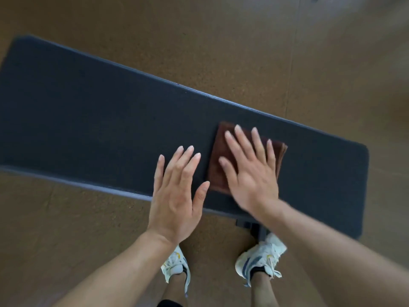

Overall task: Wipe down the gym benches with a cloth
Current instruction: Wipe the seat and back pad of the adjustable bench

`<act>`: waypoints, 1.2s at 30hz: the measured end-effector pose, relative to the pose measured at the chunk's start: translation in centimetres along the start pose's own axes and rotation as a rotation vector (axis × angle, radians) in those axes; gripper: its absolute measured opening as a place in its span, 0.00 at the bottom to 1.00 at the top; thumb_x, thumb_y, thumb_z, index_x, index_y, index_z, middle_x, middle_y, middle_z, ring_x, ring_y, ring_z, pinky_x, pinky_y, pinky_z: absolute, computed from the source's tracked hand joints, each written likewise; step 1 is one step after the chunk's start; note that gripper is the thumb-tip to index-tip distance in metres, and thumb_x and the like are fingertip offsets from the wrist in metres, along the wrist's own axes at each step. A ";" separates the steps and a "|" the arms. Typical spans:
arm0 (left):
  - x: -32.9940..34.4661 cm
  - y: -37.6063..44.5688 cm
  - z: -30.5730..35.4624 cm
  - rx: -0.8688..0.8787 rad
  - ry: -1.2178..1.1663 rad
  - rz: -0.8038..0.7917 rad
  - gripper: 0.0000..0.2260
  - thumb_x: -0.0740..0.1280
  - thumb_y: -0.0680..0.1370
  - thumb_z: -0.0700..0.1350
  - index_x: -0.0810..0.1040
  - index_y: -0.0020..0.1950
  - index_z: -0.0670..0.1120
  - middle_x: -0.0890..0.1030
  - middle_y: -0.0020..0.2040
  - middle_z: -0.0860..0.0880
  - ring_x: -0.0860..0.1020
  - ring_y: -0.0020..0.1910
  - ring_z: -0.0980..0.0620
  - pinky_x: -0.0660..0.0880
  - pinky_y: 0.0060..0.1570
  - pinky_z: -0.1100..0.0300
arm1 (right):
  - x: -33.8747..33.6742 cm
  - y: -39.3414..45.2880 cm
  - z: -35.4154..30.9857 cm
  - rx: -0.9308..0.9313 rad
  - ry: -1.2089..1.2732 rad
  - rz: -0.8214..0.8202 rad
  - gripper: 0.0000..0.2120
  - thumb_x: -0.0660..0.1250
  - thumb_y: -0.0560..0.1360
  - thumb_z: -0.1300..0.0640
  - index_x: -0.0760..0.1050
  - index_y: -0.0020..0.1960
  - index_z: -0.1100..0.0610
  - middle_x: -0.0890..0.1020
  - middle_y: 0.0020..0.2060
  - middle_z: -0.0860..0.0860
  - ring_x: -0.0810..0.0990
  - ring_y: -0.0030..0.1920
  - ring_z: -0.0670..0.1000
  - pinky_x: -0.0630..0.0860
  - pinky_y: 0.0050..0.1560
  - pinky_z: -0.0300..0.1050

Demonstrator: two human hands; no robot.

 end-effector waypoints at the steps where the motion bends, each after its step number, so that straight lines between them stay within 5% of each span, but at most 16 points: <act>1: 0.2 -0.1 0.1 0.022 0.033 -0.036 0.25 0.61 0.84 0.52 0.65 0.79 0.43 0.66 0.80 0.45 0.59 0.82 0.46 0.52 0.80 0.39 | -0.4 2.6 0.5 0.073 0.018 0.012 0.29 0.46 0.85 0.35 0.52 0.84 0.40 0.52 0.85 0.41 0.45 0.85 0.51 0.43 0.84 0.59; 5: 0.4 -0.3 0.4 0.067 0.141 -0.193 0.31 0.60 0.83 0.57 0.58 0.82 0.44 0.57 0.83 0.45 0.50 0.84 0.45 0.47 0.81 0.39 | -1.4 7.3 1.3 0.186 0.048 -0.038 0.30 0.45 0.86 0.36 0.47 0.85 0.42 0.49 0.85 0.41 0.41 0.85 0.50 0.38 0.84 0.57; 9: 0.8 -0.4 0.2 0.122 0.284 -0.388 0.40 0.57 0.80 0.67 0.50 0.85 0.48 0.50 0.85 0.47 0.43 0.84 0.45 0.44 0.80 0.37 | -0.3 -3.3 2.1 0.228 0.043 -0.024 0.30 0.46 0.86 0.38 0.50 0.86 0.45 0.50 0.85 0.43 0.42 0.85 0.50 0.46 0.83 0.61; 13: 1.4 -0.3 0.2 0.212 0.428 -0.549 0.45 0.52 0.73 0.78 0.49 0.84 0.55 0.46 0.85 0.46 0.41 0.83 0.41 0.45 0.78 0.31 | 1.3 -11.2 3.8 0.255 0.025 -0.138 0.29 0.41 0.85 0.35 0.45 0.85 0.41 0.48 0.85 0.41 0.41 0.85 0.49 0.42 0.82 0.58; 25: 1.7 -0.2 0.3 0.249 0.573 -0.572 0.52 0.58 0.68 0.80 0.51 0.84 0.52 0.49 0.85 0.42 0.45 0.83 0.36 0.50 0.76 0.27 | -2.8 7.9 7.6 0.216 0.086 -0.076 0.30 0.44 0.85 0.35 0.50 0.85 0.42 0.53 0.85 0.42 0.41 0.85 0.50 0.36 0.83 0.57; 29: 1.6 -0.2 0.4 0.241 0.648 -0.671 0.56 0.59 0.66 0.81 0.51 0.84 0.50 0.49 0.84 0.39 0.47 0.82 0.33 0.51 0.74 0.26 | -1.3 -0.1 5.6 0.192 0.112 0.014 0.30 0.50 0.86 0.38 0.56 0.85 0.47 0.57 0.84 0.44 0.47 0.85 0.54 0.46 0.84 0.61; 32: 1.3 -0.2 0.7 0.232 0.669 -0.714 0.58 0.62 0.63 0.80 0.54 0.84 0.49 0.53 0.84 0.38 0.50 0.82 0.31 0.53 0.72 0.26 | 0.2 -11.0 4.1 0.102 0.137 -0.062 0.29 0.55 0.85 0.38 0.61 0.83 0.47 0.60 0.84 0.43 0.52 0.85 0.54 0.56 0.80 0.64; 36: 1.6 0.0 0.5 0.229 0.688 -0.699 0.58 0.65 0.60 0.79 0.57 0.83 0.50 0.56 0.83 0.38 0.52 0.81 0.31 0.54 0.71 0.26 | 0.3 -9.7 7.4 0.005 0.092 -0.083 0.28 0.54 0.85 0.35 0.61 0.82 0.42 0.62 0.82 0.41 0.55 0.85 0.53 0.51 0.83 0.58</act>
Point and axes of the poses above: each hand's wrist, its own y-axis towards the middle knuckle, its own x-axis out of the palm, z = x × y, the point moved 4 cm from there along y, towards the middle knuckle
